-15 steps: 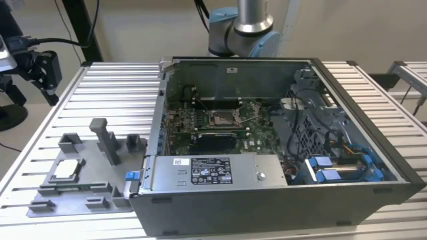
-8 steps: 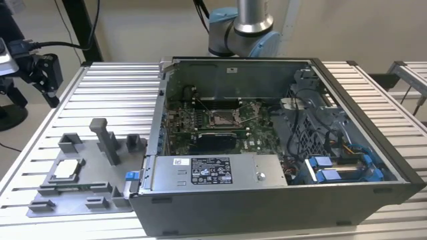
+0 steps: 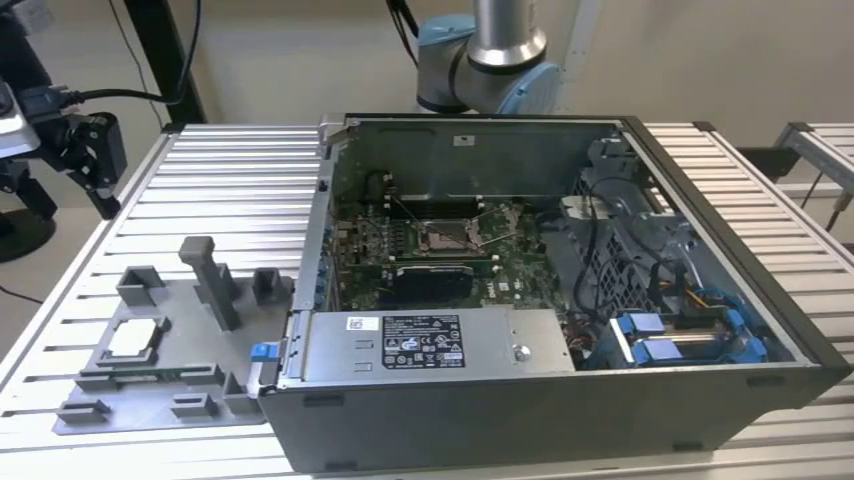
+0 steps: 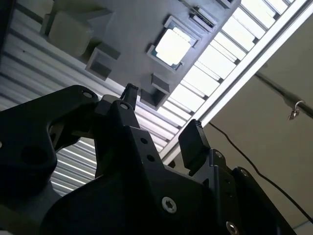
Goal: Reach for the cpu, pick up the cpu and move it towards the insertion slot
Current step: 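Reach for the cpu, then pick up the cpu and move it towards the insertion slot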
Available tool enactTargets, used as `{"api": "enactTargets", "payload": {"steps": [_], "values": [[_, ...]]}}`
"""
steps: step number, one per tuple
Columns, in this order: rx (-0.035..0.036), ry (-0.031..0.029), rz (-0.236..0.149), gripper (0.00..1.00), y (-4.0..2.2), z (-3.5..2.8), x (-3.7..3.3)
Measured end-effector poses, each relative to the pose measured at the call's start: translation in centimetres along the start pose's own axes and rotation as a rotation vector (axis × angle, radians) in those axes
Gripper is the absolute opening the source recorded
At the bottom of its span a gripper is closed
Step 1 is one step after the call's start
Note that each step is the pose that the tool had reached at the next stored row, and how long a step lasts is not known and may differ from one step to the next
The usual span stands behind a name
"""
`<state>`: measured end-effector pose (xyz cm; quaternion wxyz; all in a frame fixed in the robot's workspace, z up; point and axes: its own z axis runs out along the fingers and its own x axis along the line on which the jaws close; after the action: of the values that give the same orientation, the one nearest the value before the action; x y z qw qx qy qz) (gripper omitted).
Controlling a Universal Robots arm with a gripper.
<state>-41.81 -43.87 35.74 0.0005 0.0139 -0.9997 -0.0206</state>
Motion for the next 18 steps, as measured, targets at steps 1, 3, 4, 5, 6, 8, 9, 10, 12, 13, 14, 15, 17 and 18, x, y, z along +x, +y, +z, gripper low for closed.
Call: {"api": "enactTargets", "payload": {"steps": [1,3,4,5,6,8,9,10,12,13,14,15,17,18], "values": [[0.0001,0.0,0.0,1.0,0.0,0.0,0.0],[0.0,-0.0001,0.0,1.0,0.0,0.04,0.0],[-0.0001,-0.0002,0.0,1.0,0.0,0.09,0.0],[0.0,-0.0001,0.0,1.0,-0.01,0.13,0.0],[0.0,0.0,0.0,1.0,-0.01,0.19,0.0],[-0.0001,0.0002,0.001,1.0,-0.01,0.38,0.0],[0.0,0.0005,0.001,1.0,-0.02,0.48,0.0],[0.0,0.0007,0.001,1.0,-0.02,0.6,0.0],[0.0,0.0008,0.001,1.0,-0.03,0.84,0.0],[0.0,0.0008,0.001,1.0,-0.04,0.97,0.0],[0.0,0.0009,0.001,1.0,-0.04,1.1,0.0],[0.0,0.0009,0.001,1.0,-0.05,1.22,0.0],[0.0,0.0009,0.001,1.0,-0.06,1.5,0.0],[0.0,0.0009,0.001,1.0,-0.07,1.64,0.01]]}}
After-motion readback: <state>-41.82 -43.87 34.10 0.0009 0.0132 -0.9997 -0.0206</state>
